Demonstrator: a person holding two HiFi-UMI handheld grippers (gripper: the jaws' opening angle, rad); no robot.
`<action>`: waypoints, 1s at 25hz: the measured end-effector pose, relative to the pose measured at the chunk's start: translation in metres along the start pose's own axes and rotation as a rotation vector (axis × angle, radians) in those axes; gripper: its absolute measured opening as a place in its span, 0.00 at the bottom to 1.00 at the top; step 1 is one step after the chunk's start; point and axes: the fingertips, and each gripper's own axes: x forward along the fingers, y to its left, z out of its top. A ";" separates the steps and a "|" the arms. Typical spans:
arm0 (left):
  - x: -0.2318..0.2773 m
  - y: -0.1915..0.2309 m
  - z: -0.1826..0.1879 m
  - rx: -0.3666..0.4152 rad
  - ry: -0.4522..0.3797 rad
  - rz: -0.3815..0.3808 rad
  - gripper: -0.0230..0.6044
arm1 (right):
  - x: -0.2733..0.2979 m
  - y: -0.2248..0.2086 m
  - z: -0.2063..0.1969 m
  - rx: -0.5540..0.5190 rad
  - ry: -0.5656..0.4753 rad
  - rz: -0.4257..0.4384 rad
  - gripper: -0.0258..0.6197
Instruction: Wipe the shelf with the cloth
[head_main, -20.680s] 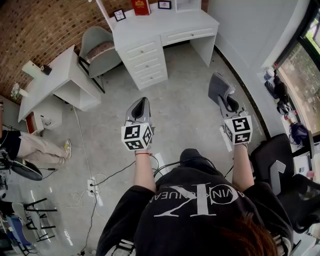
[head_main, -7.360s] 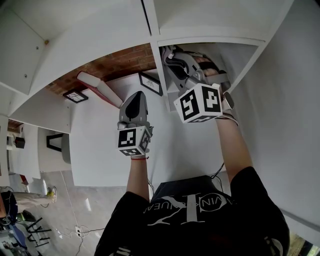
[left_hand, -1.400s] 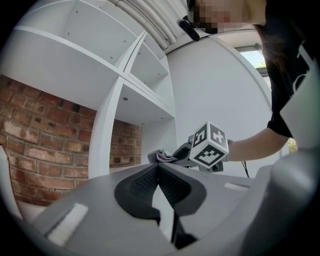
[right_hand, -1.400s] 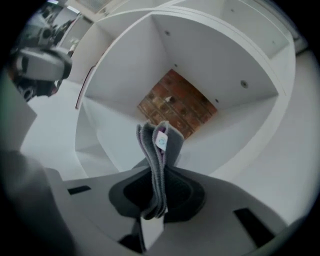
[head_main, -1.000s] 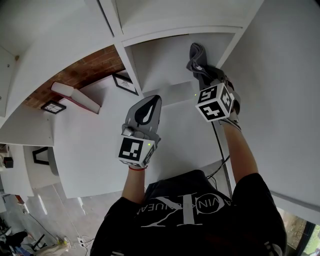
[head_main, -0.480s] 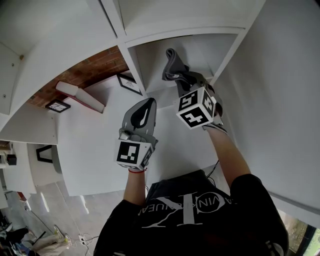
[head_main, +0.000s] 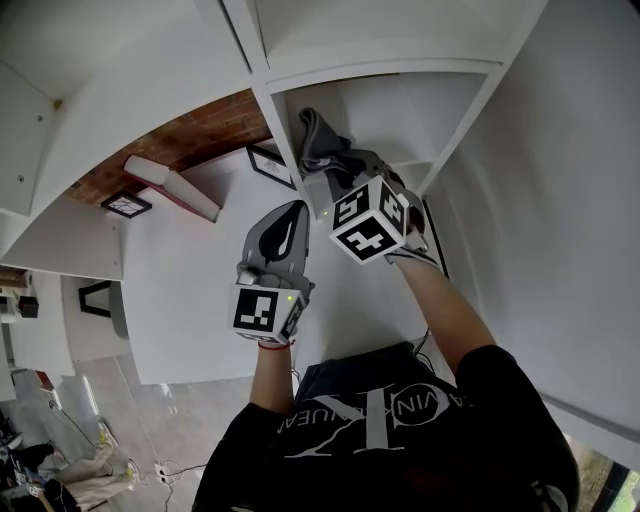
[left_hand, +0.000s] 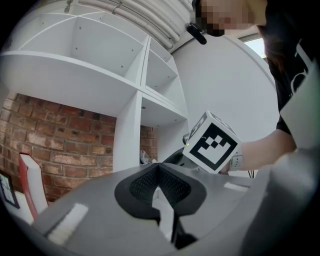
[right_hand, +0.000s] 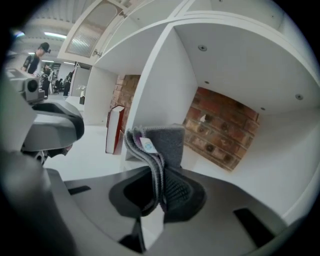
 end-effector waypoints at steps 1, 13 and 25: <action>-0.002 0.001 0.000 0.005 0.004 0.005 0.05 | 0.002 0.005 0.004 -0.010 -0.005 0.012 0.12; -0.027 0.024 0.009 0.040 0.004 0.102 0.05 | -0.002 0.024 0.042 -0.008 -0.218 0.219 0.12; -0.032 0.033 0.016 0.011 -0.016 0.148 0.05 | -0.037 0.013 0.075 0.182 -0.450 0.317 0.12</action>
